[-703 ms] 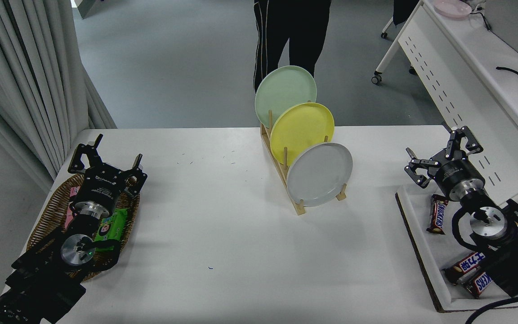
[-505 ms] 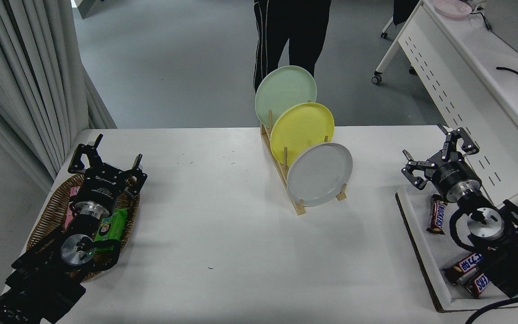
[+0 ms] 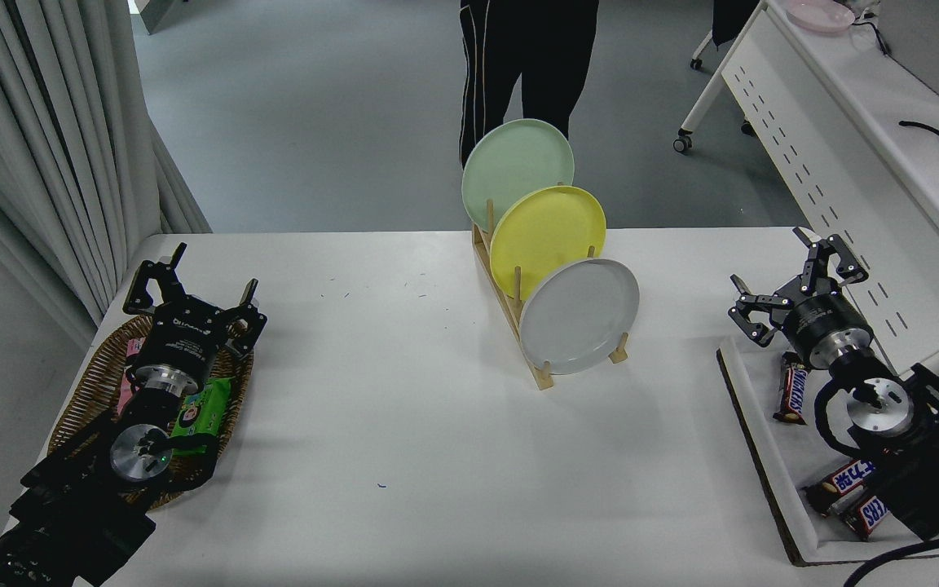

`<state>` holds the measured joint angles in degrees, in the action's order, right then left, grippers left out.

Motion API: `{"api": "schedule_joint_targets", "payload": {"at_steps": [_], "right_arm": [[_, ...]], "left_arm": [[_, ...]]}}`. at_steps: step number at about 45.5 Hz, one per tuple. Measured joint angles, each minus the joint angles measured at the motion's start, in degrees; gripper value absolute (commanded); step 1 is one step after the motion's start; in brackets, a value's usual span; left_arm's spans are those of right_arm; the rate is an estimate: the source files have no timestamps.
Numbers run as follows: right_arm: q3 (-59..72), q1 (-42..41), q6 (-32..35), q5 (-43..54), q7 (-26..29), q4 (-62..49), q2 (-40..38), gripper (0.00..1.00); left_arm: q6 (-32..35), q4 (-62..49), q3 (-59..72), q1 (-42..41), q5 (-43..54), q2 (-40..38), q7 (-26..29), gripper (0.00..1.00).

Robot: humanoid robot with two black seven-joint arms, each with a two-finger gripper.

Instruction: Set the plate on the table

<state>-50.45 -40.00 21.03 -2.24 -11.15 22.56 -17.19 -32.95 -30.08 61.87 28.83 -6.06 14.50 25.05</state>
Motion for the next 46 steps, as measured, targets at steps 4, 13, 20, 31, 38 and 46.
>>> {"api": "schedule_joint_targets", "payload": {"at_steps": [4, 13, 20, 31, 38, 46], "right_arm": [[0.1, -0.1, 0.2, 0.0, 0.0, -0.1, -0.1, 1.0], [0.2, -0.2, 0.3, 0.2, 0.0, -0.3, -0.8, 1.0], [0.6, -0.2, 0.4, 0.2, 0.1, -0.2, -1.5, 1.0], [8.0, -1.1, 0.2, 0.0, 0.1, 0.6, -2.7, 1.0], [12.7, -1.8, 0.0, -0.2, 0.2, 3.3, -4.4, 1.0], [18.3, -3.6, -0.1, 0.0, 0.2, 7.1, -8.0, 1.0]], "left_arm": [[0.0, 0.0, 0.0, 0.0, 0.0, 0.0, 0.0, 1.0], [0.0, 0.0, 0.0, 0.0, 0.0, 0.0, 0.0, 1.0], [0.0, 0.0, 0.0, 0.0, 0.0, 0.0, 0.0, 1.0], [0.0, 0.0, 0.0, 0.0, 0.0, 0.0, 0.0, 1.0], [0.0, 0.0, 0.0, 0.0, 0.0, 0.0, 0.0, 1.0], [0.0, 0.0, 0.0, 0.0, 0.0, 0.0, 0.0, 1.0]]}}
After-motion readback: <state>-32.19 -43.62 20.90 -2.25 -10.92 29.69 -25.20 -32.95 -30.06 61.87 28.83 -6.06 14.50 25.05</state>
